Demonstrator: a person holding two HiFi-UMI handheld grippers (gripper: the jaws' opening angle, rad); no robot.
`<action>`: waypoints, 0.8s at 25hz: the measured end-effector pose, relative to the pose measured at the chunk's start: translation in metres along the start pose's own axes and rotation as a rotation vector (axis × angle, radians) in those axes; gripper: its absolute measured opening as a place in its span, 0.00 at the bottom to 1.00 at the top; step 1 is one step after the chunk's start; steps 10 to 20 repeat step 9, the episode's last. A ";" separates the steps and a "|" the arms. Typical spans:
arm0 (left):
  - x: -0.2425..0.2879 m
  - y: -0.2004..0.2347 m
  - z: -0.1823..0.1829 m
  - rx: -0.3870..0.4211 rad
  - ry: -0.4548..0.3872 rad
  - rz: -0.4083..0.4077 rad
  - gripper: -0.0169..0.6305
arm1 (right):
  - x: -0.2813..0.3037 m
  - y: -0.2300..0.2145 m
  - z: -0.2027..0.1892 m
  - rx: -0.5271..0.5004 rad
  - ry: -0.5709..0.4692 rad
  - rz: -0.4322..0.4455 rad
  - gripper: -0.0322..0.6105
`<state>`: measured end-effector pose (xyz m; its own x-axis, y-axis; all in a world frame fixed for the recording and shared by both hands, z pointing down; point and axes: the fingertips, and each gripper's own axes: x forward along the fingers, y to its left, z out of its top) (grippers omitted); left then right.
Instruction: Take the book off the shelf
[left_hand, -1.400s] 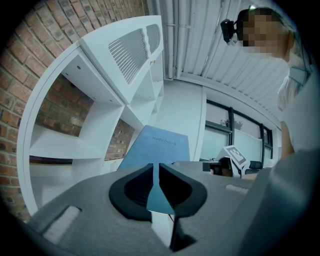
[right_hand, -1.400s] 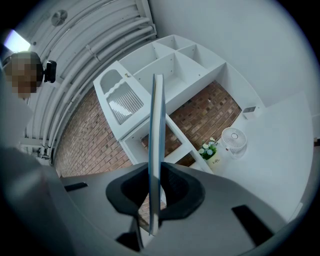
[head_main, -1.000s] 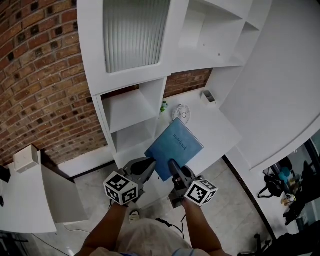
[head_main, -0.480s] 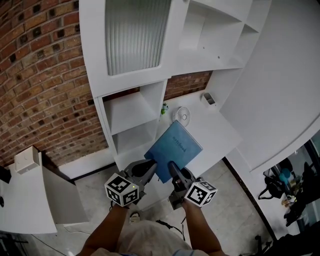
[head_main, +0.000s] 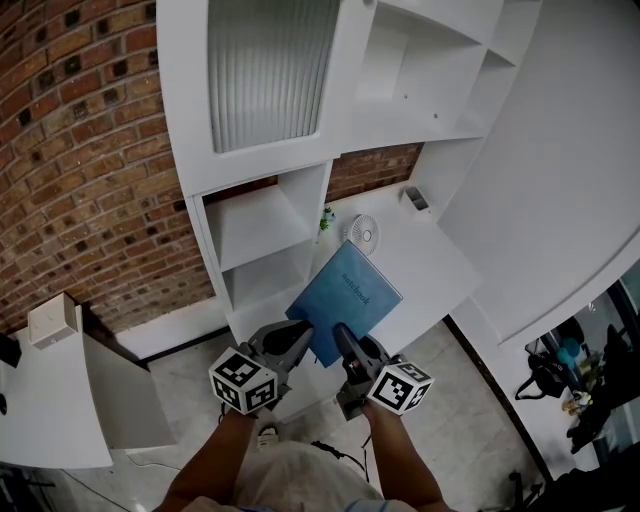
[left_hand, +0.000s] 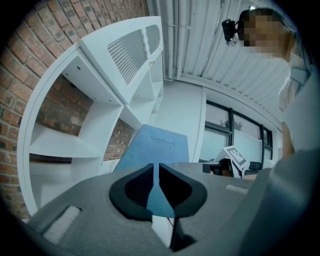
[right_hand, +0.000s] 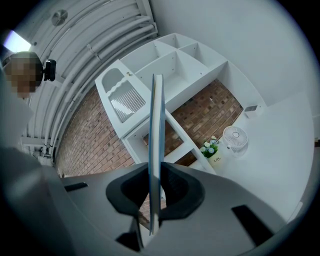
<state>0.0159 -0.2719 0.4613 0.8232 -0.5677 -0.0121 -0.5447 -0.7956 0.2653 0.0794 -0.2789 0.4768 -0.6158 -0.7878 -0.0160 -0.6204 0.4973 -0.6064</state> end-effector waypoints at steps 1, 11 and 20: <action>0.000 0.000 0.000 0.000 0.000 0.000 0.06 | 0.000 0.000 0.000 0.000 0.001 0.001 0.13; 0.002 0.000 -0.002 0.000 0.003 0.001 0.06 | 0.001 -0.002 0.000 0.002 0.001 0.005 0.13; 0.002 0.000 -0.002 0.000 0.003 0.001 0.06 | 0.001 -0.002 0.000 0.002 0.001 0.005 0.13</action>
